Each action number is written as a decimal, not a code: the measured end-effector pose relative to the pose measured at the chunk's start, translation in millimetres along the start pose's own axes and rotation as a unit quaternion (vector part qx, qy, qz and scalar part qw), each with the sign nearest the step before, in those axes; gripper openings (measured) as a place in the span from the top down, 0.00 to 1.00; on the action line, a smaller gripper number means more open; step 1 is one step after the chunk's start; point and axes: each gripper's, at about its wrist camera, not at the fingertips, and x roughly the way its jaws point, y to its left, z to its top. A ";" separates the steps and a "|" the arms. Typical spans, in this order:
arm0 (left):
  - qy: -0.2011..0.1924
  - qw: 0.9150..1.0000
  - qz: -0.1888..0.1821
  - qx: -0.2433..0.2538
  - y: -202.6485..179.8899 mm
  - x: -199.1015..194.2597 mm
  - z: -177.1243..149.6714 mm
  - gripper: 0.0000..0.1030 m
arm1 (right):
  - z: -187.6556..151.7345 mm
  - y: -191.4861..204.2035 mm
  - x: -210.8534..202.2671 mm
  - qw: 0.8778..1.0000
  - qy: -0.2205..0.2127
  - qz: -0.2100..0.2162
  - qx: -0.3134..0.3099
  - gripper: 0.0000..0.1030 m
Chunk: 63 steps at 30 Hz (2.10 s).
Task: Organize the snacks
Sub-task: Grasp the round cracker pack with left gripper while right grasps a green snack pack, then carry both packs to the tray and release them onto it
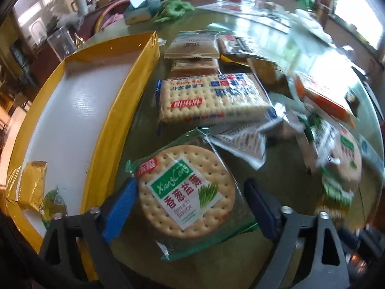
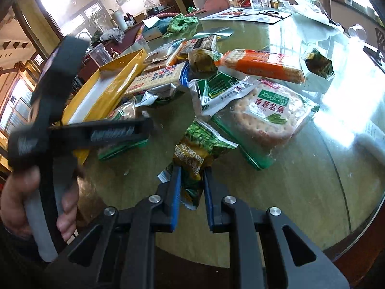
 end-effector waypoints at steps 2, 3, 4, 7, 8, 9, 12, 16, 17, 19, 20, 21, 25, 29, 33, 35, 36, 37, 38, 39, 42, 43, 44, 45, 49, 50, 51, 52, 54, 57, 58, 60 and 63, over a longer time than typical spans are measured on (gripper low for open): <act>-0.006 1.000 -0.009 0.020 0.7 -11.1 -11.0 0.22 | -0.3 -1.9 -1.5 1.000 0.000 0.003 0.003 0.81; -0.008 0.999 -0.017 0.030 1.1 -11.3 -13.8 0.22 | -0.2 -3.4 -2.1 1.000 -0.001 0.004 0.005 0.80; -0.010 0.999 -0.032 0.039 0.4 -20.1 -21.3 0.23 | -0.1 -4.9 -2.5 1.000 -0.001 0.006 0.008 0.80; -0.009 0.994 -0.058 0.089 -14.8 -24.8 -36.7 0.23 | 1.2 -10.5 -3.3 1.000 0.000 0.012 0.027 0.65; -0.006 0.992 -0.066 0.109 -18.4 -28.7 -42.5 0.23 | 1.5 -12.2 -3.8 0.999 0.000 0.015 0.033 0.62; -0.004 0.991 -0.068 0.118 -17.9 -16.8 -39.4 0.23 | 3.1 -13.0 -4.0 0.999 0.000 0.019 0.039 0.58; 0.012 0.991 -0.072 0.109 -8.9 -10.5 -36.0 0.22 | 10.0 -13.0 -0.3 0.998 0.004 0.023 0.051 0.57; 0.034 0.994 -0.092 0.048 9.7 -14.1 -25.4 0.22 | 18.6 -12.3 7.2 0.997 0.009 0.020 0.074 0.57; 0.036 0.995 -0.089 0.042 11.3 -13.3 -22.8 0.22 | 20.5 -12.2 8.3 0.997 0.009 0.015 0.080 0.57; 0.038 0.996 -0.074 0.043 12.0 -17.2 -21.9 0.22 | 23.7 -9.7 10.5 0.997 0.006 0.001 0.083 0.57; 0.036 0.996 -0.068 0.047 11.3 -17.7 -22.4 0.23 | 23.7 -7.0 10.7 0.997 0.006 -0.008 0.081 0.57; 0.031 0.996 -0.061 0.053 10.1 -22.1 -24.5 0.24 | 22.9 -5.2 10.3 0.997 0.007 -0.014 0.076 0.63; 0.010 0.995 -0.064 0.079 7.8 -45.1 -38.8 0.26 | 14.0 2.0 7.4 0.998 0.007 -0.033 0.049 0.71; -0.011 0.992 -0.061 0.107 0.7 -55.8 -52.1 0.25 | 5.8 1.6 1.7 0.998 0.005 -0.028 0.049 0.73; -0.017 0.992 -0.076 0.103 11.9 -70.4 -54.1 0.27 | 0.7 2.2 -6.5 0.998 -0.008 -0.028 0.051 0.74; -0.017 0.989 -0.100 0.103 20.7 -80.7 -56.4 0.27 | 1.2 5.2 -13.6 0.998 -0.019 -0.025 0.055 0.74; -0.021 0.987 -0.123 0.096 25.6 -86.0 -60.5 0.27 | 2.0 8.0 -17.2 0.998 -0.024 -0.024 0.054 0.75; -0.027 0.985 -0.143 0.089 29.7 -91.6 -64.5 0.27 | 2.9 12.5 -22.7 0.998 -0.031 -0.020 0.049 0.75; -0.035 0.984 -0.154 0.085 30.7 -103.4 -66.7 0.27 | 3.4 17.4 -28.5 0.998 -0.039 -0.017 0.044 0.75; -0.047 0.982 -0.162 0.079 31.4 -114.3 -70.1 0.27 | 4.7 22.3 -33.9 0.998 -0.048 -0.015 0.040 0.75; -0.071 0.976 -0.197 0.053 50.2 -171.4 -81.8 0.27 | 11.1 38.3 -50.9 0.997 -0.077 0.001 0.028 0.75; -0.077 0.975 -0.205 0.043 57.9 -185.8 -89.5 0.27 | 14.1 45.0 -55.7 0.996 -0.085 0.006 0.022 0.75; -0.087 0.973 -0.211 0.032 71.5 -207.5 -99.3 0.27 | 17.5 52.3 -58.9 0.996 -0.090 0.012 0.017 0.75; -0.100 0.972 -0.211 0.021 87.1 -234.0 -106.9 0.27 | 22.2 61.2 -62.7 0.995 -0.096 0.021 0.010 0.75; -0.151 0.970 -0.189 -0.030 158.3 -308.1 -115.5 0.27 | 38.3 96.3 -68.1 0.992 -0.112 0.055 -0.024 0.75; -0.158 0.969 -0.185 -0.040 172.3 -310.6 -113.0 0.27 | 44.2 106.6 -64.6 0.991 -0.111 0.062 -0.033 0.75; -0.166 0.969 -0.177 -0.048 189.6 -323.7 -110.7 0.27 | 47.8 113.3 -61.7 0.991 -0.108 0.068 -0.038 0.75; -0.173 0.969 -0.169 -0.057 207.4 -339.8 -110.1 0.27 | 52.6 122.2 -56.3 0.991 -0.103 0.075 -0.043 0.75; -0.183 0.968 -0.154 -0.071 226.7 -347.9 -108.6 0.27 | 62.8 140.1 -42.4 0.990 -0.092 0.093 -0.057 0.75; -0.179 0.970 -0.138 -0.092 260.1 -359.4 -102.8 0.27 | 77.4 166.0 -15.5 0.989 -0.075 0.102 -0.075 0.75; -0.174 0.970 -0.135 -0.100 272.2 -357.8 -98.1 0.27 | 82.5 173.6 -4.7 0.989 -0.064 0.109 -0.076 0.75; -0.167 0.971 -0.130 -0.111 290.1 -352.6 -90.8 0.27 | 92.0 186.0 16.3 0.989 -0.043 0.124 -0.074 0.75; -0.164 0.973 -0.116 -0.118 302.3 -337.5 -82.8 0.27 | 103.5 201.3 41.8 0.989 -0.025 0.124 -0.079 0.75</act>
